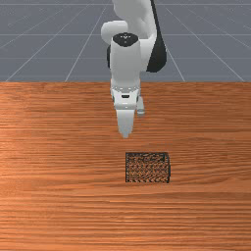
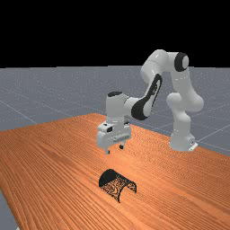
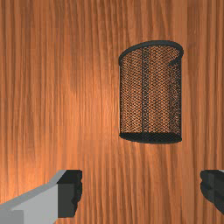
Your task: Rotate the holder till the hole upward
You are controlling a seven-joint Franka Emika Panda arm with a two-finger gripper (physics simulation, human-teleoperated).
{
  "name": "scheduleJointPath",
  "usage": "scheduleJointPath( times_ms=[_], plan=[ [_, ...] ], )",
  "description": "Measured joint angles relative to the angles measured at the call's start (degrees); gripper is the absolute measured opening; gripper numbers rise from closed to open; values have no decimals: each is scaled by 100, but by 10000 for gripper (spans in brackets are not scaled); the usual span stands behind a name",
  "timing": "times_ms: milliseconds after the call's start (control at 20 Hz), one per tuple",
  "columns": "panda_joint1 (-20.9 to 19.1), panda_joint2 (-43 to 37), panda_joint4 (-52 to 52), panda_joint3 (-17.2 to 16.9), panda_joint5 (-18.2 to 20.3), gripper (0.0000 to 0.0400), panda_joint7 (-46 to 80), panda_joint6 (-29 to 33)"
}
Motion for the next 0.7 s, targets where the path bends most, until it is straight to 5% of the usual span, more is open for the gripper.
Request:
scheduleJointPath(
  times_ms=[50, 100, 250, 300, 400, 500, 550, 700],
  plan=[
    [0, 0, 0, 0, 0, 243, 0, 0],
    [0, 0, 0, 0, 0, 148, 0, 0],
    [0, 0, 0, 0, 0, 33, 0, 0],
    [-88, 4, 1, 112, 254, 177, -155, -3],
    [-16, 10, 7, 165, 291, 318, -51, -1],
    [-25, 38, 30, 367, 629, 370, -113, -4],
    [119, 43, 46, 336, 471, 382, 112, 7],
    [196, 108, 113, 575, 787, 396, 154, 23]
  ],
)
